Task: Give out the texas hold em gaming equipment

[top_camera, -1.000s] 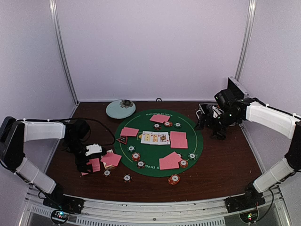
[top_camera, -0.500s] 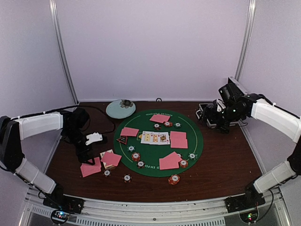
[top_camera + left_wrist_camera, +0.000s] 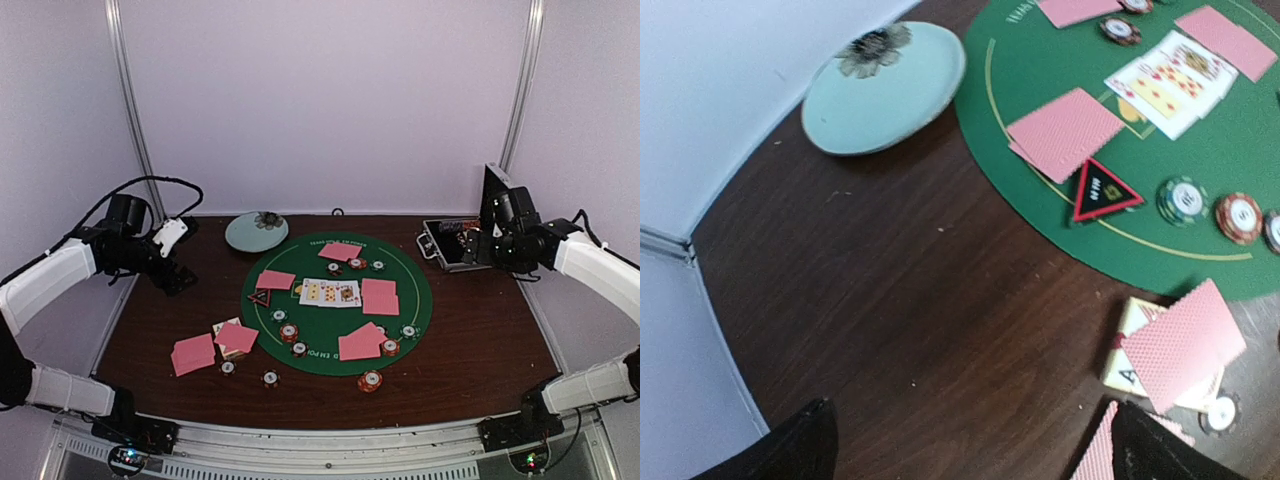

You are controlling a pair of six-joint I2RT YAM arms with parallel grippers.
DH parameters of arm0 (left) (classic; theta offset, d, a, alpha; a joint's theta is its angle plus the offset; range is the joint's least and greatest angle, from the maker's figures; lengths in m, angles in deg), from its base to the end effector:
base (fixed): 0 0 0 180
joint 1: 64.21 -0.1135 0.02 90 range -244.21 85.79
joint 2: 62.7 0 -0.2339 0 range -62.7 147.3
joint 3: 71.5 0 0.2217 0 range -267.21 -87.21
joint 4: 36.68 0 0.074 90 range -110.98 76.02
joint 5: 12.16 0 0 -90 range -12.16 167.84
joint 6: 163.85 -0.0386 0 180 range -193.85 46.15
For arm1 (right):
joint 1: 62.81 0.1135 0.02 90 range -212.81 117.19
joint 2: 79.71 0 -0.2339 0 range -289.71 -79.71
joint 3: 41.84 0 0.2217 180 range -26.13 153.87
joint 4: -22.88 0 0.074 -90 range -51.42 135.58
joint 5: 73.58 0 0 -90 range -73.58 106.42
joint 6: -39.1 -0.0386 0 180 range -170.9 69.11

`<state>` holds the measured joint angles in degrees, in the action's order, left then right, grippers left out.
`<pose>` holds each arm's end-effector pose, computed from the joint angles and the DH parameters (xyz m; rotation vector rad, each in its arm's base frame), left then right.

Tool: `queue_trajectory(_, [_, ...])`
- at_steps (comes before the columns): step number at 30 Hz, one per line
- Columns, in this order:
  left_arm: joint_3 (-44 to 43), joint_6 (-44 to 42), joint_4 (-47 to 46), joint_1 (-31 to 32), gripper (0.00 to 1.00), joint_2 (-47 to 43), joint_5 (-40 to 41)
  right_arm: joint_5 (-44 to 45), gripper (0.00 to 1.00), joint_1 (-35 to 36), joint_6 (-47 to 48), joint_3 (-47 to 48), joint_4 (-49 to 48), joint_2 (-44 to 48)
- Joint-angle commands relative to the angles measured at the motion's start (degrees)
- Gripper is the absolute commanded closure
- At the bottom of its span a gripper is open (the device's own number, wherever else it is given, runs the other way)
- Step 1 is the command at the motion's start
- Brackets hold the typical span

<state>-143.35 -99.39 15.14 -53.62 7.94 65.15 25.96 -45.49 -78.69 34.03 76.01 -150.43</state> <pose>0.2294 -0.0515 0.2526 0.8451 2.2792 -0.1547 0.2297 0.0649 0.2709 0.2954 2.3815 0.1685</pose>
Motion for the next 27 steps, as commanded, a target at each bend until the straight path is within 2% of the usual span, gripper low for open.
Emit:
queue_trajectory(1, [5.39, 11.93, -17.24, -0.31, 0.03, -2.02, 5.8, 18.21, 0.01, -0.36, 13.67, -9.47, -14.2, 4.51])
queue_trajectory(2, [6.47, 13.43, -18.53, -0.31, 0.03, -0.85, 6.81, 20.33, 0.0, -0.31, 16.69, -11.15, -16.49, 4.54])
queue_trajectory(5, [11.65, 12.93, -25.46, -0.67, 0.02, 2.72, 5.49, 26.45, 0.01, -2.06, 17.86, -15.53, -22.52, 5.03])
queue_trajectory(8, [15.54, 14.08, -31.86, -1.32, 0.02, 5.13, 4.05, 26.68, 0.01, -3.51, 19.26, -19.31, -29.83, 5.81])
queue_trajectory(16, [22.7, 15.69, -53.38, -2.19, 0.02, 12.38, 9.34, 27.22, 0.01, -4.99, 19.99, -25.3, -42.22, 0.38])
queue_trajectory(27, [26.79, 16.69, -67.13, -3.45, 0.02, 16.7, 9.59, 25.37, 0.0, -7.45, 20.97, -36.45, -67.81, -3.56])
